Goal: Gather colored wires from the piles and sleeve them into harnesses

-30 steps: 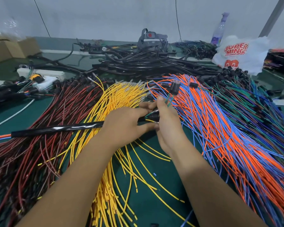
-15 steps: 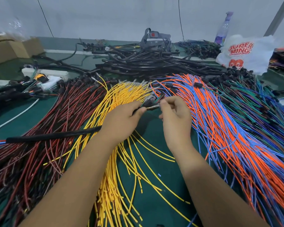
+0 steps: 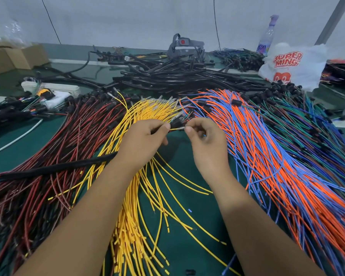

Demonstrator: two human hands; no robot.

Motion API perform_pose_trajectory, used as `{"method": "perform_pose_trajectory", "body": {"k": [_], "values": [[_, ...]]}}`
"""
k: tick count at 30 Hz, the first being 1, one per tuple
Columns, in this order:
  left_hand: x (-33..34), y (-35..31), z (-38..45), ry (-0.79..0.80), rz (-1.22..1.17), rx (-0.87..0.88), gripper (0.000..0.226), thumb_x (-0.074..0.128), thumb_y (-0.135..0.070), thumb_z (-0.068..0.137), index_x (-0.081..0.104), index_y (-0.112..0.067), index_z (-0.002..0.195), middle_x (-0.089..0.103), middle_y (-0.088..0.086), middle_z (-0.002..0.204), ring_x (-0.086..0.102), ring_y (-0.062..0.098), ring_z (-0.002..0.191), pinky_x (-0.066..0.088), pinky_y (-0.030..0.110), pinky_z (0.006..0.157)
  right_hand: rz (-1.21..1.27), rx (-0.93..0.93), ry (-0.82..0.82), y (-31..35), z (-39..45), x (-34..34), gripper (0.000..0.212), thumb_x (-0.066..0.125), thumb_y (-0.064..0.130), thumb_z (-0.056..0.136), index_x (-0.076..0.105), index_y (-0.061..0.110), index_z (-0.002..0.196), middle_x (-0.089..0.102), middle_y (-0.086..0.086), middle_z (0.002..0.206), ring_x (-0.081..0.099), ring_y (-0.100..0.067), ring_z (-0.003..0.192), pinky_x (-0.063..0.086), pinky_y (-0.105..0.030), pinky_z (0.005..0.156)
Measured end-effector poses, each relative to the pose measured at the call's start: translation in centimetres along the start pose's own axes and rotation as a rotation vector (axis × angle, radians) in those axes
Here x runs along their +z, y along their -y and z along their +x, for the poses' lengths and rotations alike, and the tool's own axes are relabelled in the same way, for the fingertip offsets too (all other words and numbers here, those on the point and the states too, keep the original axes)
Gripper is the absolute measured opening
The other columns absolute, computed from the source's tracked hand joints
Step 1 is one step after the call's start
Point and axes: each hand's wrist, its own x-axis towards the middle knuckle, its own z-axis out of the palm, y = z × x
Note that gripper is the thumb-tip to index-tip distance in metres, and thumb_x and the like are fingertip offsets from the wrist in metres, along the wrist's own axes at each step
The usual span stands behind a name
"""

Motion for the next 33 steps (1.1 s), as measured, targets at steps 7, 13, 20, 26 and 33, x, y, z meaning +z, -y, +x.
{"method": "perform_pose_trajectory", "body": {"k": [7,13,20,26,33], "values": [[-0.03,-0.20,-0.24,-0.045,0.108,0.042,0.026,0.052,-0.036,0.096,0.066,-0.029,0.075,0.065,-0.011,0.068,0.055,0.004,0.063,0.045,0.031,0.062,-0.111,-0.012,0.054,-0.51,0.00,0.55,0.027,0.063,0.006,0.090,0.057,0.030,0.079,0.058,0.004,0.083,0.048,-0.002,0.071,0.043,-0.019,0.070],[0.10,-0.06,-0.25,-0.057,0.230,0.100,0.023,0.058,-0.032,0.093,0.070,-0.027,0.112,0.068,-0.010,0.099,0.061,0.015,0.094,0.050,0.036,0.079,0.135,0.069,-0.072,0.02,0.13,0.58,0.008,0.065,0.009,0.089,0.063,0.017,0.091,0.057,0.004,0.081,0.047,0.002,0.066,0.040,-0.010,0.066],[0.29,0.12,-0.09,-0.027,0.248,0.138,0.020,0.061,-0.028,0.091,0.071,-0.022,0.108,0.070,-0.006,0.100,0.062,0.018,0.094,0.051,0.041,0.082,0.022,0.033,-0.012,0.06,-0.21,0.34,0.016,0.066,0.007,0.088,0.062,0.021,0.081,0.060,-0.001,0.079,0.048,-0.001,0.065,0.040,-0.010,0.064],[0.48,0.01,0.01,-0.052,0.137,0.108,0.019,0.066,-0.028,0.088,0.073,-0.027,0.106,0.068,-0.018,0.093,0.062,0.005,0.091,0.050,0.029,0.084,0.055,0.081,-0.024,-0.22,-0.15,0.53,0.022,0.058,0.007,0.093,0.055,0.027,0.084,0.057,0.009,0.081,0.050,0.007,0.068,0.040,-0.009,0.069],[0.40,0.18,0.23,-0.019,0.048,0.137,0.020,0.066,-0.026,0.089,0.072,-0.038,0.103,0.059,-0.040,0.079,0.056,-0.012,0.093,0.041,0.003,0.072,0.121,0.146,-0.058,-0.53,0.14,0.76,0.022,0.054,0.008,0.096,0.053,0.027,0.085,0.058,0.004,0.086,0.055,-0.013,0.080,0.048,-0.035,0.081]]}}
